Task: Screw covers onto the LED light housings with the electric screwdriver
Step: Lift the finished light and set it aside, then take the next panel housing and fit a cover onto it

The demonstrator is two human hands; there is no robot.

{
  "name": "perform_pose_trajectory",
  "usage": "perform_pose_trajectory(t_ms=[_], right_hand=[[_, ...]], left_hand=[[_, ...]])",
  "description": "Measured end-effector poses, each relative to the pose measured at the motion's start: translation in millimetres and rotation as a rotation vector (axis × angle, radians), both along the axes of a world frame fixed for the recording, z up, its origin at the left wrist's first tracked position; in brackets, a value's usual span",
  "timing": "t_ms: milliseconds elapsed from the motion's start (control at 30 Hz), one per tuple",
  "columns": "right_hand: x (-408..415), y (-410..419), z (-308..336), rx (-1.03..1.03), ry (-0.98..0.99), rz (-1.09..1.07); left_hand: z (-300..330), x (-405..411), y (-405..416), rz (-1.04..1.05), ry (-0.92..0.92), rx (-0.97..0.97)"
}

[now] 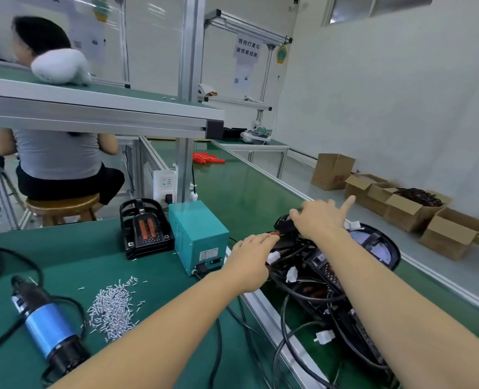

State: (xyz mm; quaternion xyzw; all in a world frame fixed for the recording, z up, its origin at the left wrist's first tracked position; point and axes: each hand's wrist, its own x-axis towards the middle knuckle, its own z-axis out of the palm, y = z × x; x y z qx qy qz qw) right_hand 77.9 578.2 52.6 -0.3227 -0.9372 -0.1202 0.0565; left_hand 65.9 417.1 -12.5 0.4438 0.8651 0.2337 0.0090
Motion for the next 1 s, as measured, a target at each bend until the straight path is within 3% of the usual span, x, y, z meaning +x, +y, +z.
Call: perform_pose_trajectory(t_ms=[200,400,567,700,800,900,1000], right_hand=[[-4,7,5,0.053,-0.095,-0.005],[-17,-8,9,0.077,-0.125,-0.019],[-26,-88,1,0.086,0.032,0.275],[-14,-181,-29,-0.055,0.1,0.623],[5,-247,-57,-0.289,0.108,0.856],[20,-297,-87,-0.495,-0.001,0.925],[23,-329,-108,-0.557,-0.068,0.897]], left_hand=[[5,19,-80,0.059,-0.073,0.274],[-18,26,-187,0.348,-0.059,0.448],[-34,33,-271,0.611,-0.033,0.604],[-42,37,-336,0.824,-0.008,0.66],[-49,47,-381,0.963,-0.001,0.666],[-63,68,-412,1.027,0.0,0.62],[-82,90,-429,1.016,-0.048,0.557]])
